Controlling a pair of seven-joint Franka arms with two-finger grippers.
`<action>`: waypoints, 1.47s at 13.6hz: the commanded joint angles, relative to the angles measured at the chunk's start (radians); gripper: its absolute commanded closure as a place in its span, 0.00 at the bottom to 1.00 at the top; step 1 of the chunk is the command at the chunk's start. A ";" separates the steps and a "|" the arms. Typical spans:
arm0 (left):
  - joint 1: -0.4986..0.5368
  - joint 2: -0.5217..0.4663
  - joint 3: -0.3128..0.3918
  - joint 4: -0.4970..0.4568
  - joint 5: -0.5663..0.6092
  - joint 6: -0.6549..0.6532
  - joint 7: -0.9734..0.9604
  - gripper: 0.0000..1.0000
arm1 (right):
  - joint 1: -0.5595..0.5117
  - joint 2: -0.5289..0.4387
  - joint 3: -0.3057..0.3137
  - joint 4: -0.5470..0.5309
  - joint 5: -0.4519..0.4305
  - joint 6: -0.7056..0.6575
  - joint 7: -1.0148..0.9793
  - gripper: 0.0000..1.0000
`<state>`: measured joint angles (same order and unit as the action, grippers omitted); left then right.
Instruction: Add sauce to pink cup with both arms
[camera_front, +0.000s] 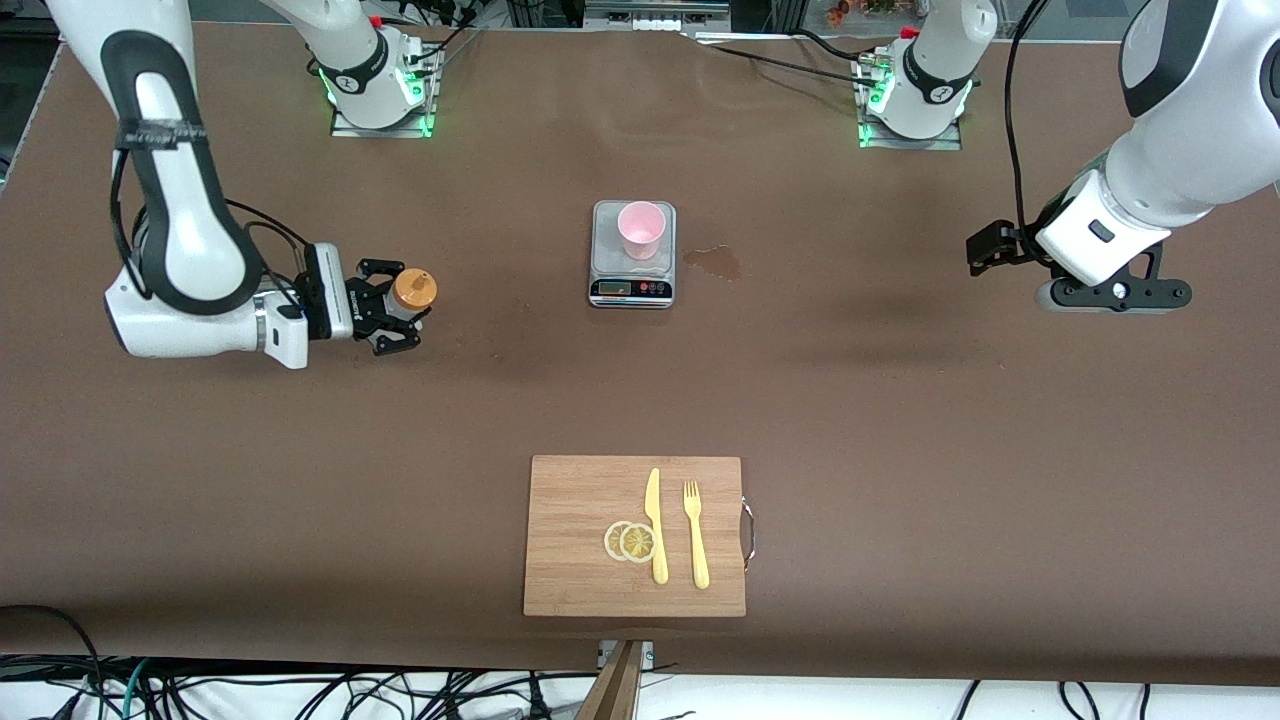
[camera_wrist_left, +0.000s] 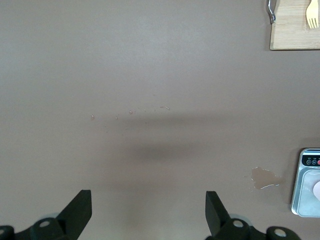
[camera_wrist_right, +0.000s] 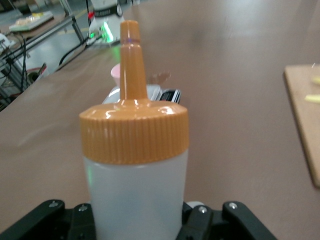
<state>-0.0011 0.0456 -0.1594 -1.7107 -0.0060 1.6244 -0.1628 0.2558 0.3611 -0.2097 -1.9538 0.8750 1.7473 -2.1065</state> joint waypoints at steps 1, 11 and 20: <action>0.006 -0.013 -0.002 -0.007 -0.019 -0.009 0.017 0.00 | 0.068 -0.034 -0.002 -0.034 -0.109 0.082 0.124 0.92; 0.006 -0.013 -0.002 -0.007 -0.019 -0.009 0.019 0.00 | 0.422 -0.077 0.027 -0.027 -0.428 0.258 0.712 0.92; 0.006 -0.013 -0.002 -0.007 -0.019 -0.009 0.019 0.00 | 0.490 -0.080 0.184 0.036 -0.767 0.181 1.241 0.92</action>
<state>-0.0011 0.0456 -0.1594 -1.7107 -0.0060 1.6244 -0.1628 0.7255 0.2945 -0.0321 -1.9386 0.1644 1.9740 -0.9439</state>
